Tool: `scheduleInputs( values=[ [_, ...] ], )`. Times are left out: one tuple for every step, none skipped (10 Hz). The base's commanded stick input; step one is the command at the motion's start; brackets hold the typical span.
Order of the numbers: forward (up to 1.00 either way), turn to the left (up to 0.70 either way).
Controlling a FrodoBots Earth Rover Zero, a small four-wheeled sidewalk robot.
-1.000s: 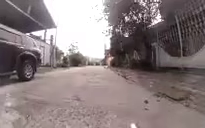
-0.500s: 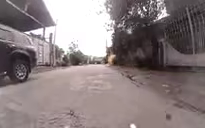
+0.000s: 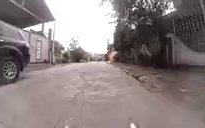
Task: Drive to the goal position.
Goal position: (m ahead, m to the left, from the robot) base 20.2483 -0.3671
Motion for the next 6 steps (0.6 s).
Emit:
scheduleInputs(
  values=[
    [1.0, 0.0],
    [1.0, 0.0],
    [1.0, 0.0],
    [1.0, 0.0],
    [1.0, 0.0],
    [1.0, 0.0]
  ],
)
